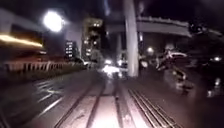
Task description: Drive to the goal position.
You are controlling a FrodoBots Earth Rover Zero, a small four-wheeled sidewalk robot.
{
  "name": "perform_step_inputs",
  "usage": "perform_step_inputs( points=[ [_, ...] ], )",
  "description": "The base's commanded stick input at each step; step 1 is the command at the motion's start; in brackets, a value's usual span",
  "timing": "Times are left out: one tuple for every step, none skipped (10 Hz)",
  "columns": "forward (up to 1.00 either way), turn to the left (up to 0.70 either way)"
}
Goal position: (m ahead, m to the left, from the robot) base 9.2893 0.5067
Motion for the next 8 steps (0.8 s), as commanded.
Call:
perform_step_inputs(
  points=[
    [0.70, 0.00],
    [0.70, 0.00],
    [0.70, 0.00],
    [0.70, 0.00],
    [0.70, 0.00],
    [0.70, 0.00],
    [0.70, 0.00],
    [0.70, 0.00]
  ],
)
